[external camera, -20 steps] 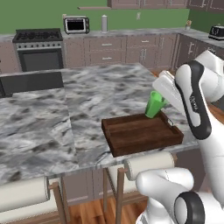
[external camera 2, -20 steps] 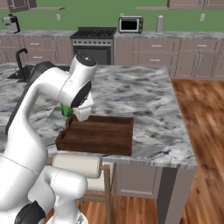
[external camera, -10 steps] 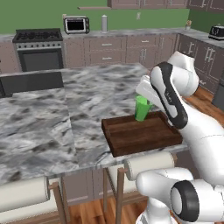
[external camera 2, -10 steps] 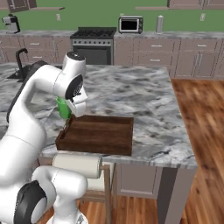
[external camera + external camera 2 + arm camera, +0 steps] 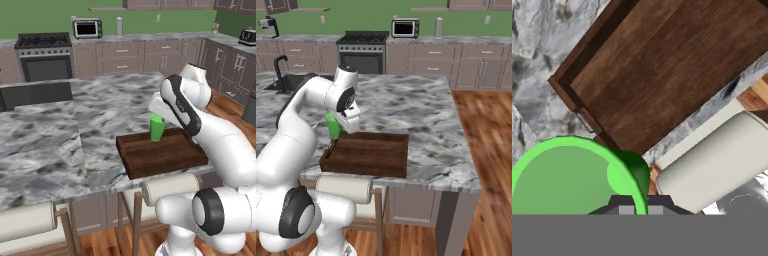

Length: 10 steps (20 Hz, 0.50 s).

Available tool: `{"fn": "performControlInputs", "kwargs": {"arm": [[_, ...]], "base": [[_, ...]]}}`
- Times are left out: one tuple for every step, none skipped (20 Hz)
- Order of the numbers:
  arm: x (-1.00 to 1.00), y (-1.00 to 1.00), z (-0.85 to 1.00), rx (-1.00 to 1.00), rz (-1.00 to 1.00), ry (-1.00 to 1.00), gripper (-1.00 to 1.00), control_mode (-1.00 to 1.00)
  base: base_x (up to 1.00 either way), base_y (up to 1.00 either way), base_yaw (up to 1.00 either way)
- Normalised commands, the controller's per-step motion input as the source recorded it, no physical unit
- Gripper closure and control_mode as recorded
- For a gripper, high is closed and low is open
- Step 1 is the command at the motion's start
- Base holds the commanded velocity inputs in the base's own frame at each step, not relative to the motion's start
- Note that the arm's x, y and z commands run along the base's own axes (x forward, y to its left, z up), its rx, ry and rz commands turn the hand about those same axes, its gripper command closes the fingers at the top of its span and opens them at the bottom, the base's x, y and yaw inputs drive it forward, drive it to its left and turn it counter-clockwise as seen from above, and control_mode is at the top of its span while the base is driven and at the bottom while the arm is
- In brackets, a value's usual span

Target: There is a tray on the dining counter. Grab the cup, mug, and pitcher and place them on the tray. The pitcher may be placed next to the tray if it cannot fit the tray.

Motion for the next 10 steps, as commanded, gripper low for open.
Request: {"fn": "performControlInputs", "kwargs": {"arm": [[0.28, 0.12, -0.55, -0.05, 0.03, 0.00, 1.00, -1.00], [0.27, 0.14, -0.54, -0.05, 0.03, 0.00, 1.00, -1.00], [0.30, 0.18, -0.50, -0.03, 0.01, 0.00, 1.00, -1.00], [0.40, 0.28, -0.38, 0.00, 0.00, 0.00, 1.00, -1.00], [0.35, 0.30, -0.32, 0.00, 0.00, 0.00, 1.00, -1.00], [0.33, 0.24, -0.29, 0.00, 0.00, 0.00, 1.00, -1.00], [0.36, 0.16, -0.29, 0.00, 0.00, 0.00, 1.00, -1.00], [0.38, 0.15, -0.29, 0.00, 0.00, 0.00, 1.00, -1.00], [0.35, 0.14, -0.29, 0.00, 0.00, 0.00, 1.00, -1.00], [0.38, 0.13, -0.30, 0.00, 0.00, 0.00, 1.00, -1.00]], "base": [[0.00, 0.00, 0.00], [0.00, 0.00, 0.00], [0.00, 0.00, 0.00], [0.00, 0.00, 0.00], [0.00, 0.00, 0.00], [0.00, 0.00, 0.00], [0.00, 0.00, 0.00], [0.00, 0.00, 0.00], [0.00, 0.00, 0.00], [0.00, 0.00, 0.00]]}}
